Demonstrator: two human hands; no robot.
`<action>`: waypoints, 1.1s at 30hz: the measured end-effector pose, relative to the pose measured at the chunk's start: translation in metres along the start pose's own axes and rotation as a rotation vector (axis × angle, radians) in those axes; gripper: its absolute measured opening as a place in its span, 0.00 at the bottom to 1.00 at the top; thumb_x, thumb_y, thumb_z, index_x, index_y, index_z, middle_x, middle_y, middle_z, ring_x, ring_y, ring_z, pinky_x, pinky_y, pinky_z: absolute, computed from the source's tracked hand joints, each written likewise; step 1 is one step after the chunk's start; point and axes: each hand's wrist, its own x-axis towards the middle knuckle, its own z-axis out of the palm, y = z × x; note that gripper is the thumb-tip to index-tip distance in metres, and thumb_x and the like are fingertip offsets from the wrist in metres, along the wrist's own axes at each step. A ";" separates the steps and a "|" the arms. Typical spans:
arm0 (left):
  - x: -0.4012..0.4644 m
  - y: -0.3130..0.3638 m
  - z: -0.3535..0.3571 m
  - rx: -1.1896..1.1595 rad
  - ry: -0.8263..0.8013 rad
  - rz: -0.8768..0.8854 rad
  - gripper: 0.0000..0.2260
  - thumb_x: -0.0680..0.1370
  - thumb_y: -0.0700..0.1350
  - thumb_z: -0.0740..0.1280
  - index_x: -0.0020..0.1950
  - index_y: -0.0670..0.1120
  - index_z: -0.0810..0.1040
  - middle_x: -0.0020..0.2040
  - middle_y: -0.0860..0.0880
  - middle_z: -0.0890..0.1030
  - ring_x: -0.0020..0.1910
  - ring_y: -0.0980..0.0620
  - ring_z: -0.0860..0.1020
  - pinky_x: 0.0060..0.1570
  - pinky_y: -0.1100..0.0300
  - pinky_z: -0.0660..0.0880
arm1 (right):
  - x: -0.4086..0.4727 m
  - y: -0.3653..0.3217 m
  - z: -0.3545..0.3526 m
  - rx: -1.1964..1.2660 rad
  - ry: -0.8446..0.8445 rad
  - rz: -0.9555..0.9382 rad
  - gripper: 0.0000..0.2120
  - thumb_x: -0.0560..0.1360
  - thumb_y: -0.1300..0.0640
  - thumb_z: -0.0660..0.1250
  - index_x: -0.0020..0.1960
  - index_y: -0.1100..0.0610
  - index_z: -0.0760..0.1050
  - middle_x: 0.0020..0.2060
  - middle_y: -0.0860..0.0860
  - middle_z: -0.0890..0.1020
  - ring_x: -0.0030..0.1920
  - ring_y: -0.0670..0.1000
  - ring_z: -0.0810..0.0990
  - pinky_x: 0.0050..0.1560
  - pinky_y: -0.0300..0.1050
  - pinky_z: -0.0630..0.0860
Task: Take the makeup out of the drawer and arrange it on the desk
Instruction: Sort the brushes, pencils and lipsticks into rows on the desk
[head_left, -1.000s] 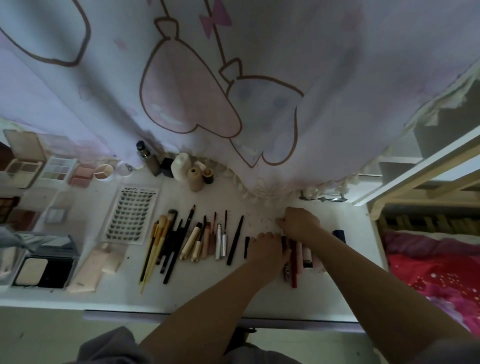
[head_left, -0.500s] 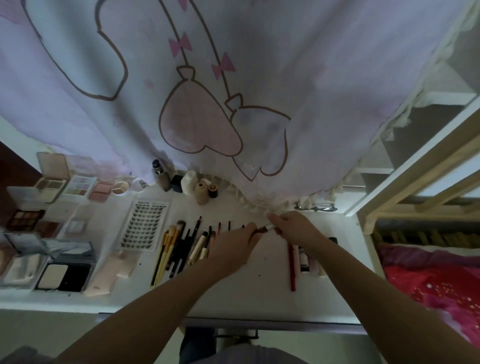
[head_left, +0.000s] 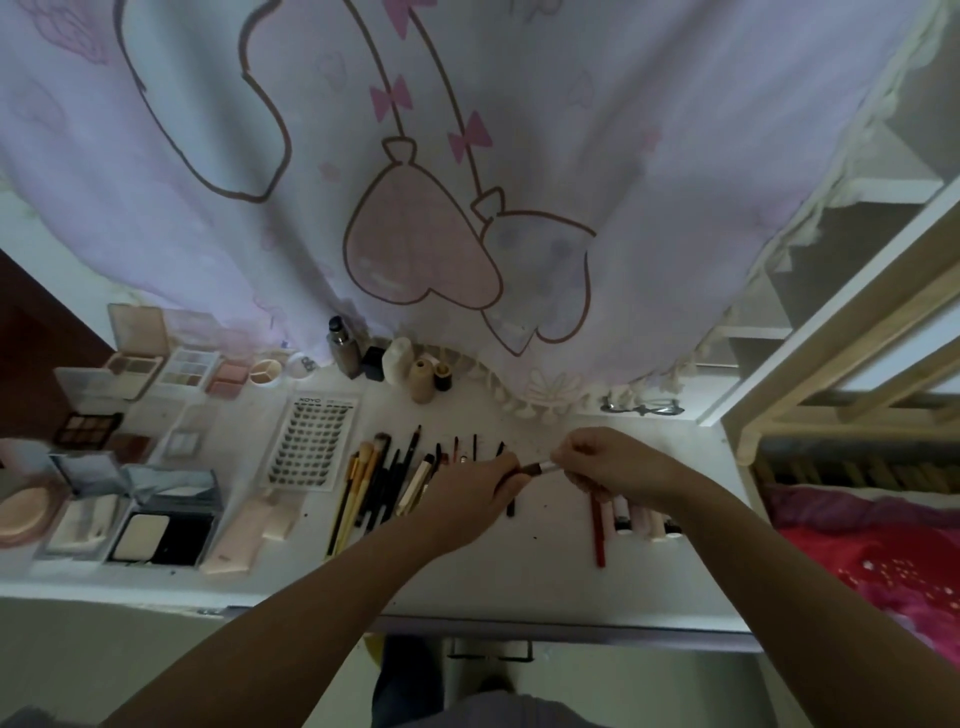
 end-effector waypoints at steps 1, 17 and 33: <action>-0.001 -0.001 0.000 0.007 -0.003 0.003 0.09 0.81 0.55 0.52 0.45 0.53 0.65 0.30 0.54 0.68 0.26 0.55 0.66 0.25 0.59 0.61 | -0.001 0.001 0.001 -0.001 0.001 0.008 0.09 0.77 0.50 0.63 0.42 0.53 0.75 0.30 0.46 0.78 0.28 0.40 0.74 0.28 0.34 0.69; -0.005 -0.012 0.001 0.026 -0.022 0.006 0.09 0.81 0.57 0.52 0.45 0.54 0.64 0.33 0.52 0.73 0.29 0.50 0.73 0.29 0.54 0.70 | -0.004 -0.003 0.000 -0.020 -0.030 0.047 0.06 0.78 0.51 0.63 0.47 0.52 0.77 0.38 0.47 0.82 0.34 0.41 0.78 0.31 0.34 0.71; -0.001 -0.014 0.009 0.021 0.002 0.021 0.08 0.81 0.57 0.52 0.44 0.56 0.63 0.31 0.54 0.70 0.28 0.54 0.71 0.25 0.62 0.62 | 0.000 0.003 -0.001 -0.023 -0.060 0.050 0.07 0.79 0.53 0.61 0.46 0.54 0.76 0.31 0.48 0.77 0.26 0.41 0.72 0.31 0.37 0.68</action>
